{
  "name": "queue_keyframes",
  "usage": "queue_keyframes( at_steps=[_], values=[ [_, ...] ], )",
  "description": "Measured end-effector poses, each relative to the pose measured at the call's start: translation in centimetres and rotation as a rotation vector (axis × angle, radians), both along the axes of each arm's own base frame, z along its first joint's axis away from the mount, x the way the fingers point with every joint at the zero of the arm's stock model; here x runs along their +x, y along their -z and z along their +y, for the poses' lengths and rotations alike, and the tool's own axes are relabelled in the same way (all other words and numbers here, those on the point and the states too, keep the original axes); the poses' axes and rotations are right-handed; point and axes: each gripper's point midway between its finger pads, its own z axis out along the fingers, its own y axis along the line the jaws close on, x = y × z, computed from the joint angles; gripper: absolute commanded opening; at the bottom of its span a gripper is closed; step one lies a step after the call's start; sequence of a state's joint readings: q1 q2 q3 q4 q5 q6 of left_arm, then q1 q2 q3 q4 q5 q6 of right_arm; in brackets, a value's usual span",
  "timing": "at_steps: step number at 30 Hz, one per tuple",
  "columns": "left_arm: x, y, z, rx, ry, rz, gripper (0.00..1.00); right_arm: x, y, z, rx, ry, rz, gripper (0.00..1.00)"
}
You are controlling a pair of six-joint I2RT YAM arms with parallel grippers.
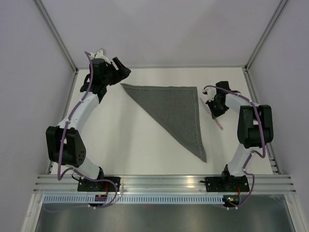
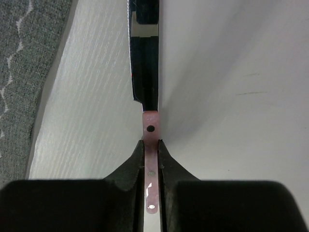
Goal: Fold the napkin, place the utensils inside, and roll it up
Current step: Pick up the knife at the center of the board, then place the knife on the napkin.
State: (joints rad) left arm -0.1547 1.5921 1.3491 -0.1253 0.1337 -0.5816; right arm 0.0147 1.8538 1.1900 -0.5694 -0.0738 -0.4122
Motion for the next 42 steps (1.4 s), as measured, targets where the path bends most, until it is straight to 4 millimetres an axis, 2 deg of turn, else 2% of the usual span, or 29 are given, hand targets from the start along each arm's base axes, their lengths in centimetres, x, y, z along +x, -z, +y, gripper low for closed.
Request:
queue_keyframes(
  at_steps=[6,12,15,17,20,23,27,29,35,38,42],
  values=[
    [-1.1,-2.2,0.2,-0.007,0.000,-0.047,0.80,-1.1,-1.2,0.6,0.033,-0.002,0.024,0.00],
    [-1.7,-2.2,0.3,-0.007,-0.001,-0.048,0.80,0.6,-6.4,1.6,0.088,-0.002,-0.088,0.00],
    [-2.0,-1.8,0.3,-0.005,-0.001,-0.036,0.80,1.0,-8.1,2.1,0.104,-0.010,-0.126,0.00],
    [-2.1,-2.0,0.4,-0.005,-0.003,-0.037,0.80,0.7,-8.6,2.8,0.110,-0.021,-0.126,0.00],
    [-2.5,-2.7,0.5,-0.005,-0.007,-0.047,0.80,0.1,-8.6,5.5,0.126,-0.068,-0.104,0.00],
    [-3.3,-4.0,0.8,-0.006,-0.014,-0.073,0.80,-0.4,-9.2,9.4,0.156,-0.141,-0.083,0.01],
    [-4.5,-5.3,1.2,-0.005,-0.028,-0.097,0.81,0.5,-10.2,15.5,0.224,-0.227,-0.079,0.00],
    [-5.2,-5.7,1.5,0.003,-0.034,-0.103,0.81,0.7,-10.0,17.5,0.247,-0.245,-0.067,0.00],
    [-6.8,-6.4,2.1,0.022,-0.045,-0.113,0.81,-0.4,-7.1,23.1,0.270,-0.290,0.019,0.00],
    [-7.4,-6.5,2.4,0.034,-0.051,-0.109,0.82,-1.7,-5.5,25.4,0.260,-0.324,0.061,0.00],
    [-7.9,-6.3,2.7,0.046,-0.060,-0.106,0.81,-2.9,-4.5,28.0,0.258,-0.362,0.083,0.00]
  ],
)
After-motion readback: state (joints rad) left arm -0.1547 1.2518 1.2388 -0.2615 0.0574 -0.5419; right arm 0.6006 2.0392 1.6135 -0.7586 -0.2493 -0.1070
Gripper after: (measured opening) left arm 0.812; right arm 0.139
